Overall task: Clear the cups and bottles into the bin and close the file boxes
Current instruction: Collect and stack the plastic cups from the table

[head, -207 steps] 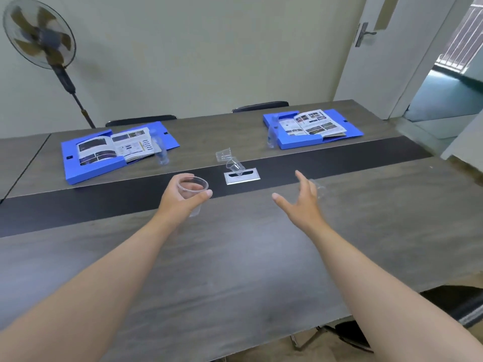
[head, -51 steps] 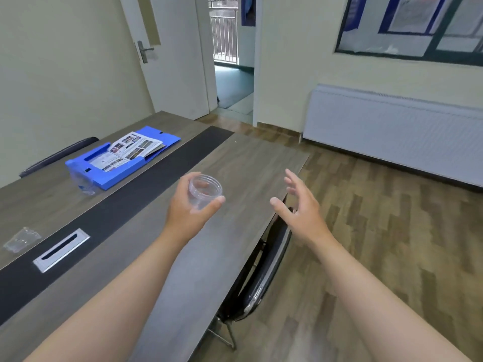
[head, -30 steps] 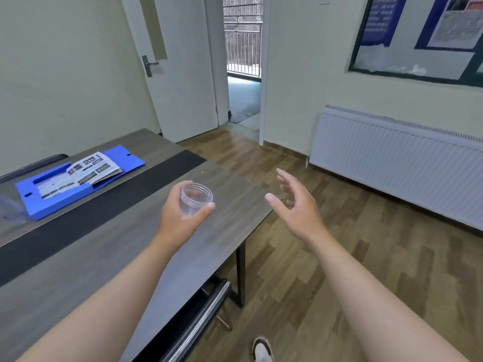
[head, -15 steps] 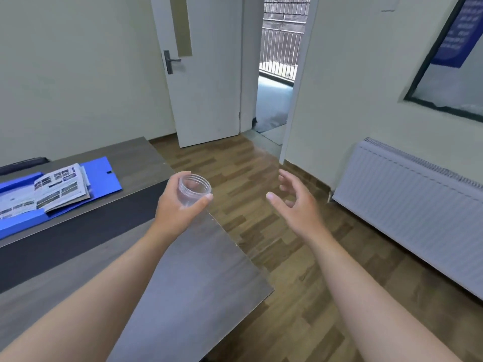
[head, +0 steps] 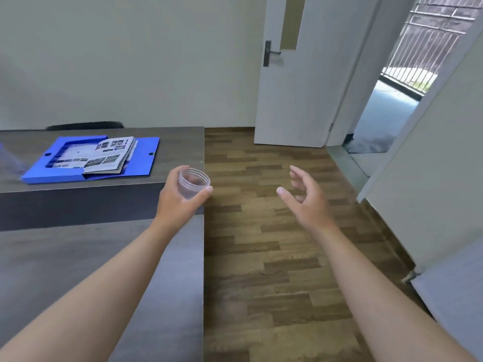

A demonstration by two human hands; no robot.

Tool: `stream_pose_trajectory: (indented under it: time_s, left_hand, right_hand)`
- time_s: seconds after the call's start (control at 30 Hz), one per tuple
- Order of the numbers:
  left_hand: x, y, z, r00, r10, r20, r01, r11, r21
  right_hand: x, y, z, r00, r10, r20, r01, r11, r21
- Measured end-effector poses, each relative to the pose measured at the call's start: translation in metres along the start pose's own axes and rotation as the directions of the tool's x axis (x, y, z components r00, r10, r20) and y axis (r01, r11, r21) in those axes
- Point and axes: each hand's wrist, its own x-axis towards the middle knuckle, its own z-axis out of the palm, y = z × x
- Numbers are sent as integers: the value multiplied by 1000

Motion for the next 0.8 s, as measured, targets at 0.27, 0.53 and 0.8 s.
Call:
stream_pose_trajectory:
  time_s: [0.27, 0.53, 0.8]
  left_hand:
    - [42, 1, 30, 983, -81, -167, 95, 992, 77]
    - [137, -40, 52, 937, -148, -316, 178, 982, 68]
    - [295, -74, 51, 893, -175, -414, 219, 974, 61]
  right_hand:
    - [121, 21, 1, 984, -85, 157, 72, 994, 87]
    - [254, 39, 70, 932, -180, 314, 136, 978, 157]
    - [433, 35, 149, 892, -211, 400, 147, 972, 183]
